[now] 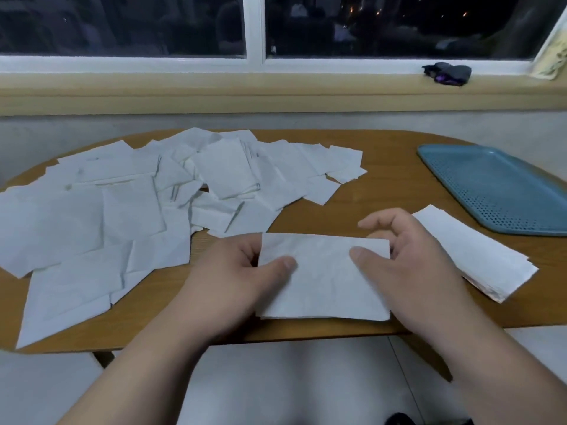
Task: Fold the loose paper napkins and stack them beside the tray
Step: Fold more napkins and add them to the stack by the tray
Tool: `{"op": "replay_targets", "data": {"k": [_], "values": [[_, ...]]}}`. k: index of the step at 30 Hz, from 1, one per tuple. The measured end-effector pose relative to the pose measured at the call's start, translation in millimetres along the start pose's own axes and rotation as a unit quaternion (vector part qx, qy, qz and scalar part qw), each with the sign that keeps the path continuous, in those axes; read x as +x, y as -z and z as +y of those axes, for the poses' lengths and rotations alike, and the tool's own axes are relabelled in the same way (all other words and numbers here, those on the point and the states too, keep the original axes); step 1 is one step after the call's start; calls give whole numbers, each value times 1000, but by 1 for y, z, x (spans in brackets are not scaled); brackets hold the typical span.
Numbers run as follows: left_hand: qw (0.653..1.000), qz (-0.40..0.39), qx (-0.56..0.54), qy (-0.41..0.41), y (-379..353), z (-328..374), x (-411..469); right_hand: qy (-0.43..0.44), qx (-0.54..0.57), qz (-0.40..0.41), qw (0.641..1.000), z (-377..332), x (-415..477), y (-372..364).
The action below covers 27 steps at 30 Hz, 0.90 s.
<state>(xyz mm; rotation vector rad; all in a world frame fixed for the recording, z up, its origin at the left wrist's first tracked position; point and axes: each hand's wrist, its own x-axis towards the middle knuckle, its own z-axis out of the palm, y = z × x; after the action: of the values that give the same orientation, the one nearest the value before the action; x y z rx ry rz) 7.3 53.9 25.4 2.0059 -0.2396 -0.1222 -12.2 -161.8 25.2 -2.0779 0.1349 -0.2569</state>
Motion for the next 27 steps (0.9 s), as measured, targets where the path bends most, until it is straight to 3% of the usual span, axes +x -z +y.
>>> {"op": "replay_targets", "data": {"k": [9, 15, 18, 27], "values": [[975, 72, 198, 62, -6, -12, 12, 29, -154, -18, 988, 21, 24, -11], [948, 67, 303, 74, -12, -16, 17, 38, -228, -34, 972, 26, 24, -13], [926, 68, 365, 72, -15, -16, 17, 59, -307, -51, 948, 26, 19, -16], [942, 116, 301, 87, 3, -16, 14, 93, -309, -18, 946, 22, 15, -19]]}}
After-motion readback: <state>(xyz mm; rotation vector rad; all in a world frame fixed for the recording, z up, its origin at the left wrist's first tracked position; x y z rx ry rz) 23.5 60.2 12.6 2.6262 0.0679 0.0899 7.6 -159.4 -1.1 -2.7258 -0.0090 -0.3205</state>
